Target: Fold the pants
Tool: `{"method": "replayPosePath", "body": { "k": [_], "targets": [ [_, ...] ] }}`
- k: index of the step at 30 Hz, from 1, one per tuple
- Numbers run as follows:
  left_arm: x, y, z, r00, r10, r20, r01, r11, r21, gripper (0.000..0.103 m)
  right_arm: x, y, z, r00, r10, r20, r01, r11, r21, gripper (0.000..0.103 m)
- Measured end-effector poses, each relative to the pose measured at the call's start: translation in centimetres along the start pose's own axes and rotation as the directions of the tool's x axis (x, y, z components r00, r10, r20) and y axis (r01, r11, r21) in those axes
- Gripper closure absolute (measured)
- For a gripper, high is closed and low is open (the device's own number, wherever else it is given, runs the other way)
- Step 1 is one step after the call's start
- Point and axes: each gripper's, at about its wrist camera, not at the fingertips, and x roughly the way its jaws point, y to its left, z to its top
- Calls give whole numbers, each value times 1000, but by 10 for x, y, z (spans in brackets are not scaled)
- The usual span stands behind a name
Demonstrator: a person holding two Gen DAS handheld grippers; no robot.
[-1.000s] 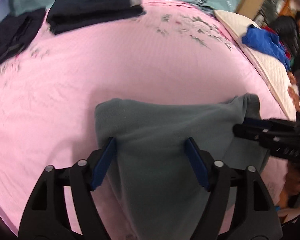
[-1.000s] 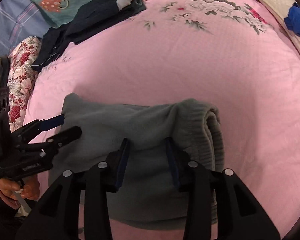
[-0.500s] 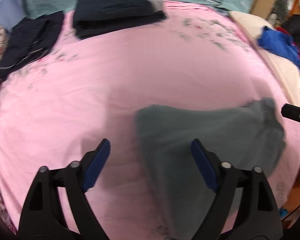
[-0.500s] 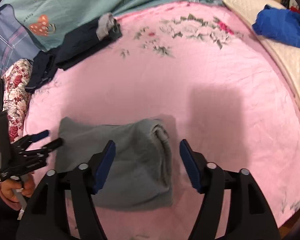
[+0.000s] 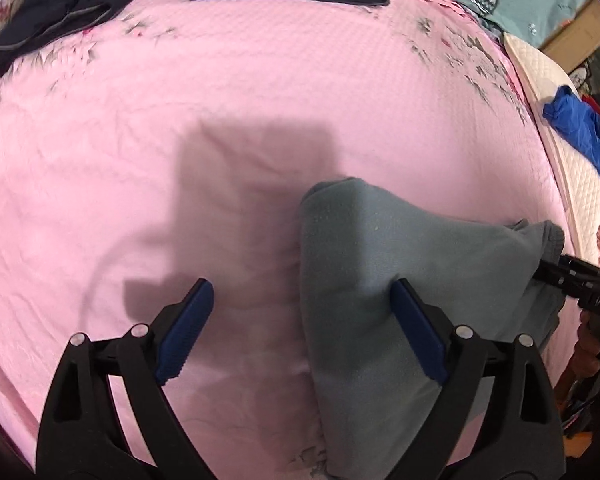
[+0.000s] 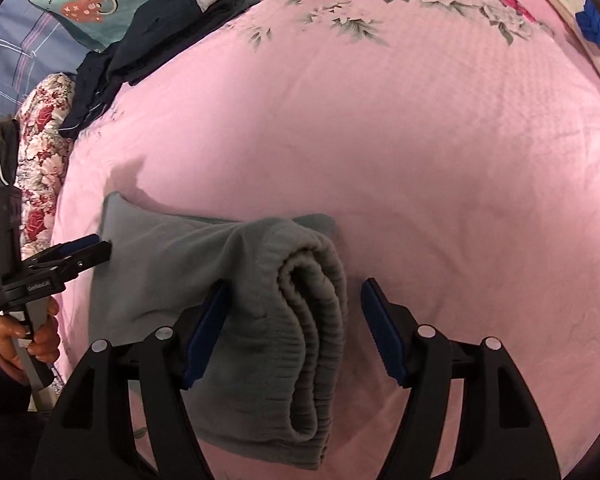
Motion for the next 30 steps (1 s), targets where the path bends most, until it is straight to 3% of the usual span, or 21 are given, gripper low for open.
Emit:
{"method": "replayPosePath", "body": {
  "k": [4, 6, 8, 9, 12, 13, 15, 19, 22, 26, 30],
  "targets": [
    [4, -8, 5, 1000, -18, -11, 18, 1000, -2, 15, 2, 8, -3, 1000, -15, 1, 15, 999, -44, 51],
    [5, -17, 7, 999, -45, -7, 45, 999, 26, 28, 1, 7, -3, 1000, -21, 8, 21, 999, -43, 60],
    [6, -24, 9, 996, -90, -7, 90, 995, 40, 48, -2, 4, -4, 1000, -2, 20, 2, 1000, -23, 73],
    [7, -26, 9, 995, -97, 0, 97, 994, 40, 48, -6, 3, -5, 1000, 10, 30, -10, 1000, -17, 79],
    [6, -26, 7, 995, -93, 29, 92, 995, 28, 60, -12, 9, -8, 999, -3, 52, 5, 999, -35, 83],
    [3, -26, 6, 994, -101, 42, 100, 995, 24, 71, -16, 13, -9, 998, -11, 67, 14, 999, -45, 84],
    [-7, -25, 1, 991, -103, 79, 101, 994, 30, 79, -24, 22, -9, 995, -15, 96, 21, 998, -59, 84],
    [-34, -24, -6, 982, -103, 158, 97, 994, 42, 82, -51, 49, 0, 985, -10, 171, 32, 991, -128, 85],
    [-66, -20, 7, 963, -107, 246, 98, 994, 48, 82, -71, 72, 19, 973, -3, 229, 47, 981, -190, 85],
    [-107, -8, 56, 927, -103, 361, 92, 995, 47, 82, -96, 98, 75, 942, 29, 336, 56, 969, -242, 85],
    [-138, 5, 131, 885, -47, 464, 13, 997, 76, 82, -99, 115, 158, 909, 83, 408, 21, 969, -246, 85]
  ]
}}
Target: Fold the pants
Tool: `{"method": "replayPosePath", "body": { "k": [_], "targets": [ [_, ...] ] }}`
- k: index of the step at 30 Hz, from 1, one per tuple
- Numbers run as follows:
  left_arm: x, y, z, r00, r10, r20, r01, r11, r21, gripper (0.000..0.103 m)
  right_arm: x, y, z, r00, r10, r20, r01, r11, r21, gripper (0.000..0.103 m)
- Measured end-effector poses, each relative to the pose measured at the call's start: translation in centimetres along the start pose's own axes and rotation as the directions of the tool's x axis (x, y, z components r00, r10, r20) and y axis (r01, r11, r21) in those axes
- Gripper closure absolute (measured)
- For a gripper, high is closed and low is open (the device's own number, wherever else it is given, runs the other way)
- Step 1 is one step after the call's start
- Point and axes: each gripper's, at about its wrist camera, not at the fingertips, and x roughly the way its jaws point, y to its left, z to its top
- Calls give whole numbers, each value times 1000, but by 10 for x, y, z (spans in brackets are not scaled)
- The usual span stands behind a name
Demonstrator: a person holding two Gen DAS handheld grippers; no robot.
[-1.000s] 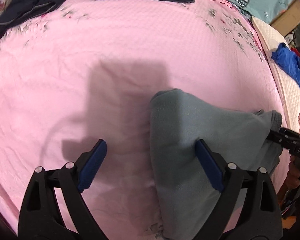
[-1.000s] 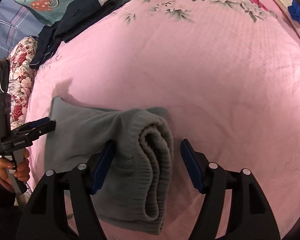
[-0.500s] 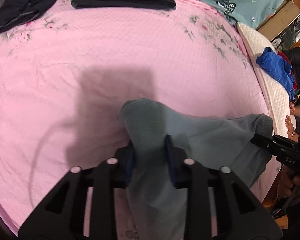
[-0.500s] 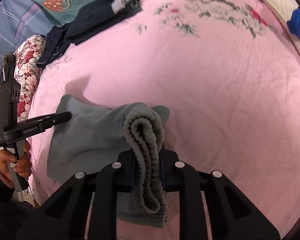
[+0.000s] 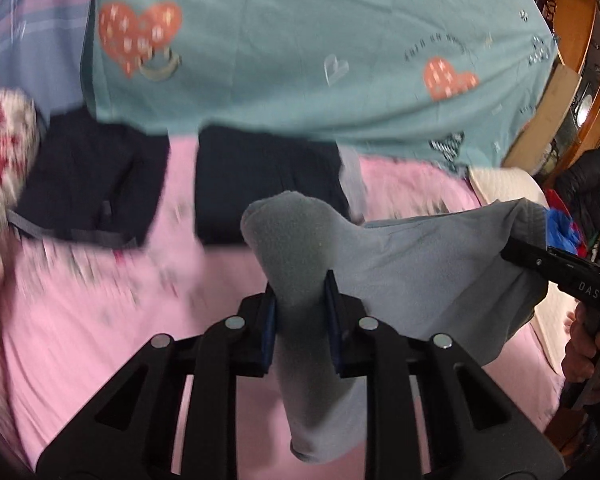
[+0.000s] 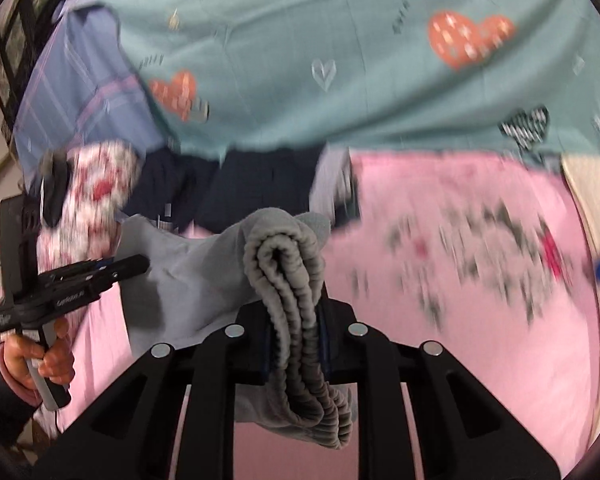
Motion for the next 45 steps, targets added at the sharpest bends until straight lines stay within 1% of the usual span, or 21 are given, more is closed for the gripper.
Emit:
{"method": "replayPosePath", "body": {
  "k": [2, 7, 11, 13, 17, 18, 21, 22, 25, 27, 29, 32, 35, 36, 37, 38, 39, 40, 41, 43, 45],
  "targets": [
    [11, 9, 38, 998, 40, 41, -42, 999, 34, 82, 22, -5, 32, 999, 23, 27, -23, 1000, 15, 85],
    [63, 38, 100, 991, 121, 54, -124, 991, 49, 82, 102, -17, 100, 998, 55, 32, -55, 998, 15, 85],
    [122, 66, 117, 980, 197, 6, -197, 980, 39, 82, 165, -27, 121, 999, 53, -9, -52, 997, 51, 85],
    [151, 77, 117, 973, 228, -31, -227, 974, 17, 80, 196, -34, 122, 999, 12, -41, -9, 997, 73, 84],
    [177, 82, 114, 958, 280, -56, -279, 960, 19, 62, 222, -52, 114, 997, -14, -75, 24, 991, 133, 77],
    [182, 83, 112, 953, 297, -57, -297, 955, 20, 59, 226, -57, 112, 997, -7, -78, 19, 988, 151, 72],
    [192, 88, 105, 940, 335, -59, -335, 942, 6, 49, 234, -71, 109, 997, -29, -78, 44, 980, 194, 39],
    [192, 89, 105, 938, 344, -54, -344, 939, 4, 41, 235, -76, 107, 997, -30, -77, 45, 977, 208, 31],
    [188, 94, 108, 922, 385, -45, -385, 923, 14, 17, 236, -89, 109, 995, 13, -96, 11, 968, 251, 26],
    [176, 101, 116, 931, 363, -42, -363, 932, -5, 16, 225, -91, 113, 993, 20, -113, 9, 967, 255, 26],
    [153, 104, 121, 928, 371, -2, -371, 928, -35, 17, 201, -87, 118, 995, 13, -96, 11, 968, 249, 26],
    [106, 92, 116, 934, 342, 103, -335, 939, -77, 16, 155, -73, 117, 999, 37, 18, -40, 973, 225, 26],
    [88, 65, 91, 957, 257, 131, -253, 966, -47, 17, 129, -40, 110, 993, 70, 96, -81, 991, 109, 32],
    [89, 56, 83, 964, 236, 127, -233, 972, -33, 18, 132, -33, 107, 993, 81, 86, -88, 993, 80, 46],
    [92, 46, 74, 970, 210, 120, -210, 978, -14, 24, 139, -27, 102, 995, 84, 61, -87, 995, 55, 61],
    [101, 34, 62, 980, 169, 103, -172, 985, 22, 33, 150, -22, 98, 996, 80, 28, -81, 996, 36, 68],
    [109, 27, 55, 986, 149, 76, -154, 987, 52, 36, 168, -21, 91, 998, 60, -21, -60, 998, 30, 75],
    [122, 21, 49, 988, 147, 37, -149, 986, 77, 46, 180, -24, 86, 998, 40, -55, -37, 998, 43, 76],
    [134, 19, 42, 988, 152, 3, -152, 984, 91, 51, 193, -28, 82, 996, 27, -89, -22, 998, 62, 76],
    [156, 22, 31, 985, 164, -52, -158, 983, 96, 50, 215, -40, 74, 990, 12, -143, 1, 996, 89, 78],
    [165, 21, 25, 980, 193, -47, -187, 976, 116, 48, 220, -42, 75, 989, 28, -148, -15, 996, 90, 78]
  ]
}}
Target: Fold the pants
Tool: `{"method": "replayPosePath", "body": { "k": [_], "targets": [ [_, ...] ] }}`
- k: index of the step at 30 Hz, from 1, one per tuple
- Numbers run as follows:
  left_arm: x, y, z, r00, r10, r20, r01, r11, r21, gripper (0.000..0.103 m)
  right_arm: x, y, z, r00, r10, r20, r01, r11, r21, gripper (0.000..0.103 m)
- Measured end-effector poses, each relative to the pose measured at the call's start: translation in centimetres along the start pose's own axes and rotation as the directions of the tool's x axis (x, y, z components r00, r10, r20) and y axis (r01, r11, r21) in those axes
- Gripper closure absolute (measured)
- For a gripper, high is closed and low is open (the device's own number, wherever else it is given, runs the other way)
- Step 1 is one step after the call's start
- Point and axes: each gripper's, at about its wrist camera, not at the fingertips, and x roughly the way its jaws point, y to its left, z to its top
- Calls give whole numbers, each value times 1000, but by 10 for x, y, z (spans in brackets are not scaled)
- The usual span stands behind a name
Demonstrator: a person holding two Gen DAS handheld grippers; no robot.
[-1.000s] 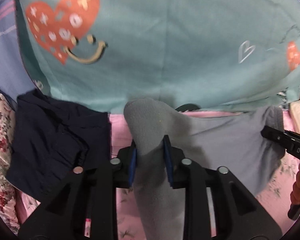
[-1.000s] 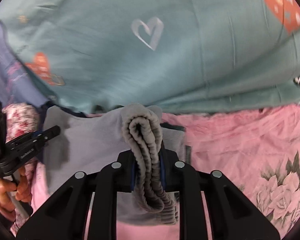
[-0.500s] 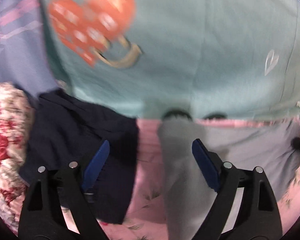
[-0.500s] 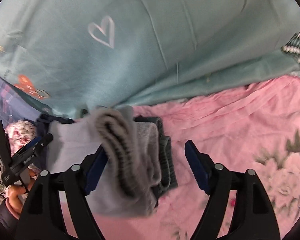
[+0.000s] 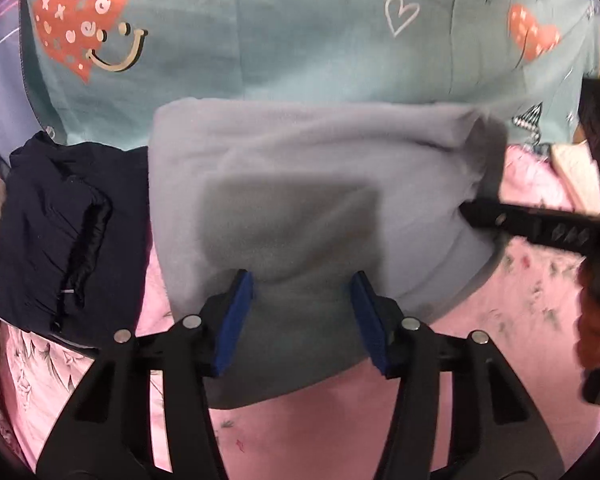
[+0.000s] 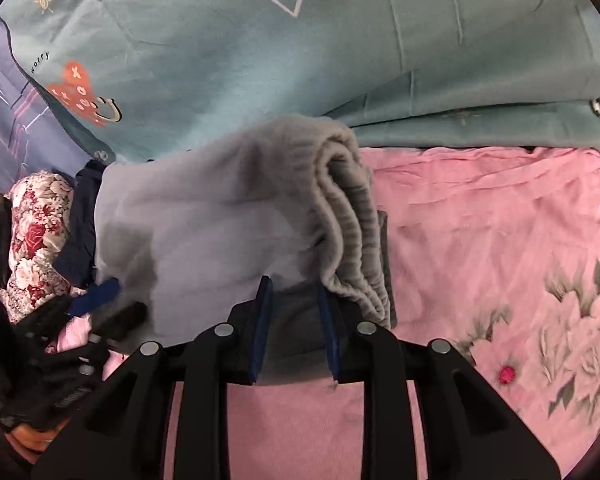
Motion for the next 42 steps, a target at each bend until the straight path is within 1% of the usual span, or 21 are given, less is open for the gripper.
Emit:
{"method": "replayPosePath", "body": {
  "k": [2, 3, 4, 5, 6, 7, 8, 9, 11, 13, 14, 15, 18, 20, 22, 27, 30, 42],
  "targets": [
    [-1, -2, 3, 1000, 19, -18, -19, 1000, 7, 47, -2, 6, 5, 999, -19, -36, 19, 1000, -14, 76],
    [-6, -3, 8, 998, 27, -48, -27, 1000, -2, 43, -10, 15, 8, 997, -46, -59, 44, 999, -30, 74],
    [-17, -5, 11, 998, 24, -59, -25, 999, -20, 29, -16, 21, 9, 997, -57, -60, 55, 998, -38, 71],
    [-32, -3, 14, 999, 26, -37, -27, 999, -43, 13, -31, 31, 9, 997, -65, -39, 63, 997, -54, 68],
    [-57, -1, 16, 998, 54, 19, -52, 996, -72, 8, -51, 43, 5, 996, -86, 8, 87, 993, -77, 63],
    [-75, -1, 13, 995, 84, 57, -78, 993, -92, 3, -67, 53, 1, 993, -112, 41, 115, 989, -94, 57],
    [-92, -1, 12, 991, 102, 81, -94, 990, -107, 3, -80, 57, -4, 990, -126, 57, 132, 986, -103, 51],
    [-110, -2, 10, 990, 106, 94, -95, 988, -122, 3, -97, 67, -11, 985, -151, 77, 159, 981, -108, 44],
    [-135, -4, 3, 991, 94, 99, -79, 986, -146, 2, -119, 78, -23, 982, -160, 100, 171, 978, -116, 44],
    [-158, -5, -6, 988, 121, 92, -105, 981, -164, 2, -140, 92, -39, 978, -174, 117, 188, 974, -125, 44],
    [-167, -5, -12, 987, 134, 91, -118, 980, -162, 2, -147, 99, -46, 976, -182, 123, 198, 972, -129, 44],
    [-177, -7, -20, 985, 149, 90, -134, 979, -155, 2, -163, 103, -60, 975, -179, 131, 197, 971, -133, 44],
    [-201, -12, -41, 985, 152, 80, -141, 982, -126, 2, -183, 115, -85, 972, -183, 149, 205, 968, -147, 38],
    [-212, -12, -53, 983, 168, 80, -158, 980, -122, 2, -190, 124, -95, 971, -181, 156, 205, 967, -152, 37],
    [-227, -14, -63, 983, 164, 77, -154, 980, -123, 2, -199, 128, -106, 972, -172, 160, 196, 969, -150, 37],
    [-249, -19, -79, 984, 159, 84, -147, 980, -132, 2, -213, 136, -130, 975, -158, 158, 182, 971, -155, 36],
    [-257, -23, -84, 983, 158, 90, -146, 981, -125, 2, -220, 139, -138, 975, -152, 161, 177, 972, -155, 36],
    [-274, -40, -87, 984, 145, 107, -134, 986, -96, 2, -237, 134, -151, 974, -149, 170, 173, 976, -131, 36]
  ]
}}
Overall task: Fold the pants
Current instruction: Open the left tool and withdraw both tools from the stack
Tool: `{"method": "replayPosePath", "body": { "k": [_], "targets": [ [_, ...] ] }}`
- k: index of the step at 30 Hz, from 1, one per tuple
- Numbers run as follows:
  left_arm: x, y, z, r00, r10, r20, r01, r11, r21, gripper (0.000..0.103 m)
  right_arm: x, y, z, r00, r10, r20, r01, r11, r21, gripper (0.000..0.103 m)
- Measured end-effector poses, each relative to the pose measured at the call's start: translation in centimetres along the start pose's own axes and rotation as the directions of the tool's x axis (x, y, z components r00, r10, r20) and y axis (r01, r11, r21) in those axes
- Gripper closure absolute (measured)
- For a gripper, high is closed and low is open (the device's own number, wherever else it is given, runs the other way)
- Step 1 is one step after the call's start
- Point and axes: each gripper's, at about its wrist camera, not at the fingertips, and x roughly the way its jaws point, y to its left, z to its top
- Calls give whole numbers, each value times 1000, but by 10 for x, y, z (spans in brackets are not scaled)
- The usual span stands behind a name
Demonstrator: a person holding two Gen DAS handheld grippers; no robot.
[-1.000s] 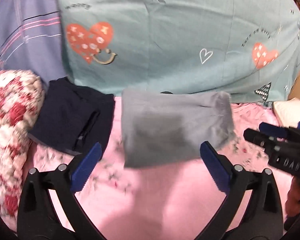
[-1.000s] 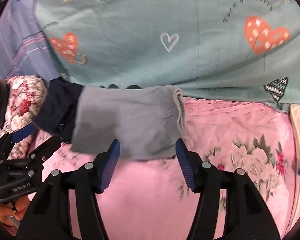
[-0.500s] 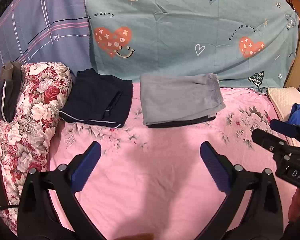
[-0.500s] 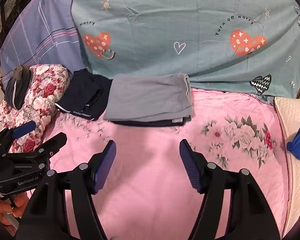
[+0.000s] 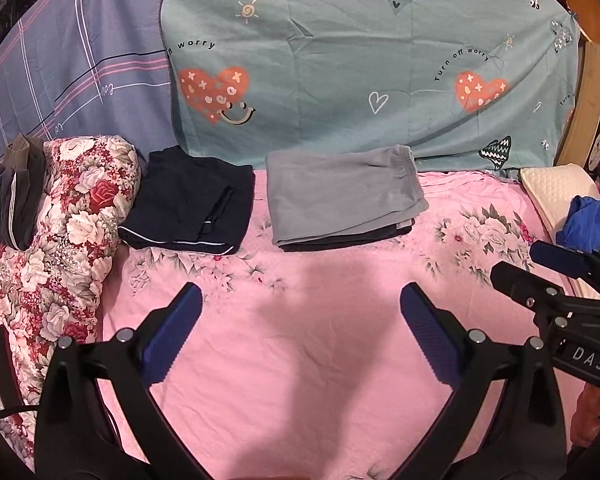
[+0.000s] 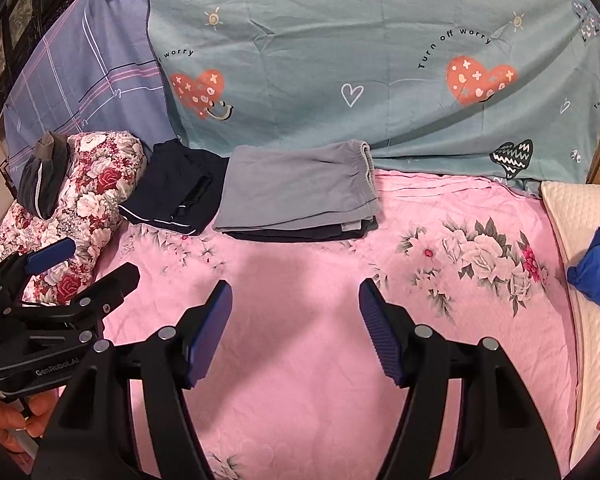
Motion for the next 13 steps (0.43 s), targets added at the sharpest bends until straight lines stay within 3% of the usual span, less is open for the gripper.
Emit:
{"method": "replayPosePath", "body": {
  "k": [13],
  "targets": [
    [-2, -4, 2, 1000, 10, 7, -10, 1000, 11, 2, -5, -5, -1, 1000, -3, 7, 3, 1000, 14, 36]
  ]
}}
